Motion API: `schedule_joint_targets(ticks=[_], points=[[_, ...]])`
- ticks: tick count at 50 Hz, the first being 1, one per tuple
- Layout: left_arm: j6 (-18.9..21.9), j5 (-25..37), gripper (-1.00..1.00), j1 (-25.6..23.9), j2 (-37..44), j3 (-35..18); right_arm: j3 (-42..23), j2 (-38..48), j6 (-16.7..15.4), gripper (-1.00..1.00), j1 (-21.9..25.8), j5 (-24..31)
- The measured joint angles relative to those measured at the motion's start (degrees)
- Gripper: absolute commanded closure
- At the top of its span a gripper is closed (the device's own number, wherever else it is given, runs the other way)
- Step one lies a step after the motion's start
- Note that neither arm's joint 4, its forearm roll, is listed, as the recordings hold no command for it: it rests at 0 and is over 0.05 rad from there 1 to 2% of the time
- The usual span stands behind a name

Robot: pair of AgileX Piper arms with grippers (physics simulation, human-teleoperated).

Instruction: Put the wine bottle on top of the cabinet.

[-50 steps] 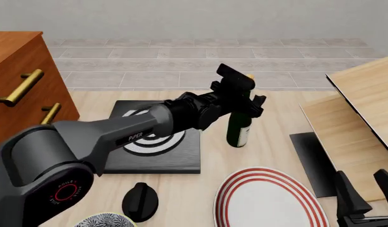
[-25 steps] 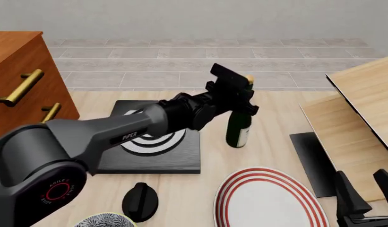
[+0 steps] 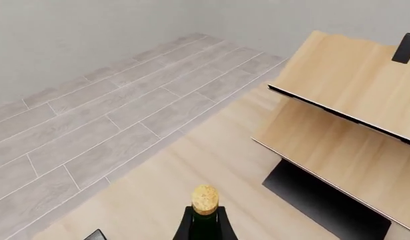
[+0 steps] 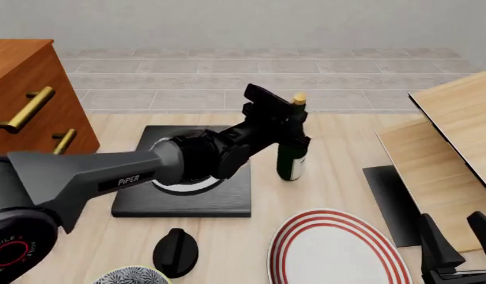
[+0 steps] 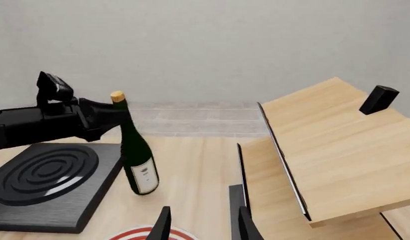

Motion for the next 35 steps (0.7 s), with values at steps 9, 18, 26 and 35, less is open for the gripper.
schedule_joint_targets(ticks=[9, 18, 26, 35], points=[[0.6, -6.2, 1.00, 1.0, -4.3, 6.4, 0.0, 0.2, 0.0, -1.00, 0.0, -0.1], [1.6, -11.8, 1.00, 1.2, -8.1, 12.1, 0.0, 0.2, 0.0, -1.00, 0.0, -0.1], [1.4, -15.7, 1.00, 1.2, -11.6, 17.0, 0.0, 0.3, 0.0, -1.00, 0.0, -0.2], [0.3, -17.5, 1.00, 0.5, -14.7, 20.8, 0.0, 0.3, 0.0, -1.00, 0.0, -0.2]])
